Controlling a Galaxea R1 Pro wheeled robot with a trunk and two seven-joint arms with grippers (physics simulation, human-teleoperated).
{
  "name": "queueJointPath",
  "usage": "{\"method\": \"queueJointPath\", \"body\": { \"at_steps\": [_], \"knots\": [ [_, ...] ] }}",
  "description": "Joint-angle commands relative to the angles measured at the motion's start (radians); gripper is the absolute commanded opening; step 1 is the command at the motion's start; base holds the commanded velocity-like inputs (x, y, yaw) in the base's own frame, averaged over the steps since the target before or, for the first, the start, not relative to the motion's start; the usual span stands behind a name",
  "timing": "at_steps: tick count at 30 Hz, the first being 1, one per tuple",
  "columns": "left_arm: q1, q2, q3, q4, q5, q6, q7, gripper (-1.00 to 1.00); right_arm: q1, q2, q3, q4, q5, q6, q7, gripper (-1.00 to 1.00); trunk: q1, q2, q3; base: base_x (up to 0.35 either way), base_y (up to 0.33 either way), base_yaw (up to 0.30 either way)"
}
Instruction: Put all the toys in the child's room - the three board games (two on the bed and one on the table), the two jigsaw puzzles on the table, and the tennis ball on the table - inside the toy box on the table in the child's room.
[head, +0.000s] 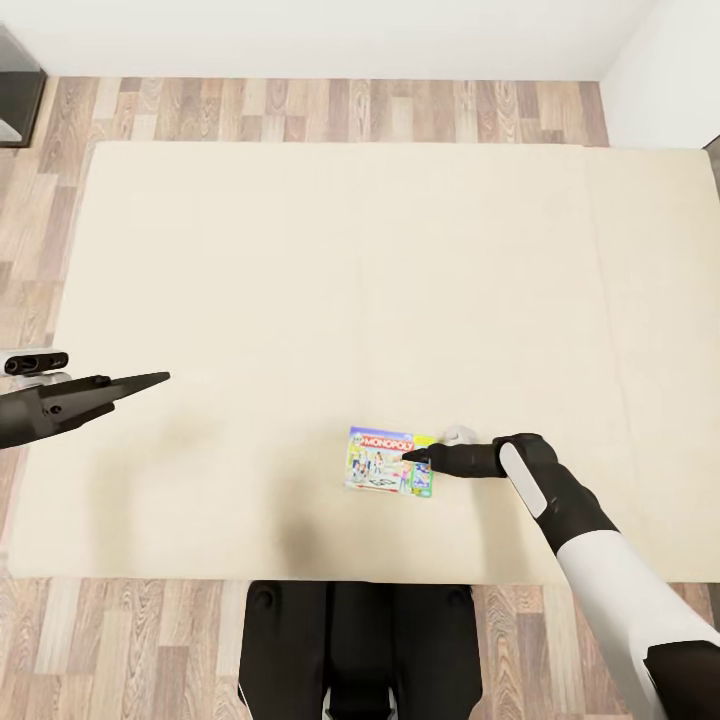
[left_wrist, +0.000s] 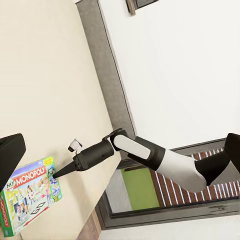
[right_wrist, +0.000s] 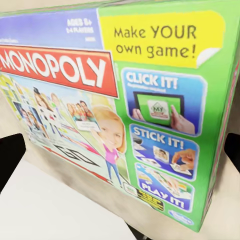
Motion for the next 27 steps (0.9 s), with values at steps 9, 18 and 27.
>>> {"method": "queueJointPath", "body": {
  "at_steps": [9, 18, 27],
  "knots": [
    [0.000, -0.006, 0.003, 0.000, -0.002, 0.011, -0.002, 1.00, -0.002, 0.005, 0.001, 0.002, 0.005, 0.003, 0.003, 1.00, 0.001, -0.002, -0.001, 0.000, 0.009, 0.000],
    [0.000, -0.002, 0.002, 0.000, -0.002, 0.011, -0.002, 1.00, -0.002, 0.004, 0.002, 0.002, 0.005, 0.003, 0.002, 1.00, 0.001, -0.002, -0.001, 0.000, 0.032, 0.000],
    [0.000, 0.000, 0.002, 0.000, -0.002, 0.011, -0.002, 1.00, -0.002, 0.001, 0.003, 0.002, 0.006, 0.003, 0.002, 1.00, 0.001, -0.002, -0.001, 0.000, 0.079, 0.000]
  ]
}}
